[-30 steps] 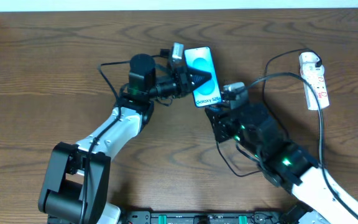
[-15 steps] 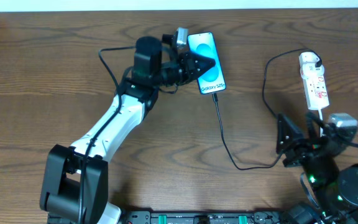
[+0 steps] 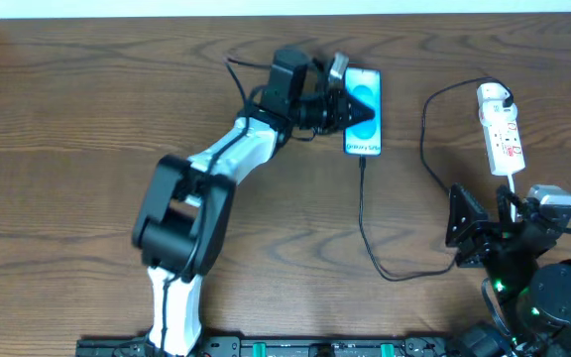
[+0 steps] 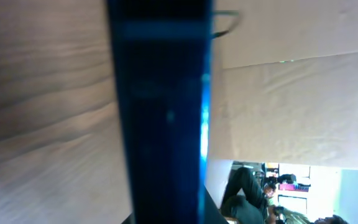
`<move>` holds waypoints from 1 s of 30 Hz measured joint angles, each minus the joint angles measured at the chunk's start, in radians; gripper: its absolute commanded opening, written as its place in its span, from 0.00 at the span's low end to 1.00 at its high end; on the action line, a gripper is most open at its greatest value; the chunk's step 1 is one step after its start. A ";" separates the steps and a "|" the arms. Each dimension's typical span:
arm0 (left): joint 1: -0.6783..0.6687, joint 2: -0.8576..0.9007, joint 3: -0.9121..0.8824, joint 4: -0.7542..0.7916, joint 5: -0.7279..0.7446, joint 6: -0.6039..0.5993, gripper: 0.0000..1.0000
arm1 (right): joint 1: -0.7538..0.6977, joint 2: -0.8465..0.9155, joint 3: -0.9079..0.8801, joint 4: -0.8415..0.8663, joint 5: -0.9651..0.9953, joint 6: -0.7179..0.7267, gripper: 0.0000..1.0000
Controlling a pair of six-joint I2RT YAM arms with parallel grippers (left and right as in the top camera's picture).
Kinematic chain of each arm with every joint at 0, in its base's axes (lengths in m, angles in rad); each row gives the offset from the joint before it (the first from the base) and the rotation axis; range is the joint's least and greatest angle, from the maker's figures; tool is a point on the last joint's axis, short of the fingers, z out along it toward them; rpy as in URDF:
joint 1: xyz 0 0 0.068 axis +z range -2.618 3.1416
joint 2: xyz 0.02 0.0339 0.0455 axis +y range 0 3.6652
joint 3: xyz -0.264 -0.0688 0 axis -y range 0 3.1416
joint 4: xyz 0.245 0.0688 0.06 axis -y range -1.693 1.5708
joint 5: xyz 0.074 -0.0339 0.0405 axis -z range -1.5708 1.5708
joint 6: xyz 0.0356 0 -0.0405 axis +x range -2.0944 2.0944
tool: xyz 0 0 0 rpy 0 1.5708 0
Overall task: Plug charger to phone and switch on socket
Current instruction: 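Lower the plugged-in phone flat onto the table with the left gripper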
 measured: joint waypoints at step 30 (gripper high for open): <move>-0.036 0.185 0.005 -0.113 -0.112 0.053 0.27 | 0.000 0.043 0.000 -0.014 0.000 0.044 0.70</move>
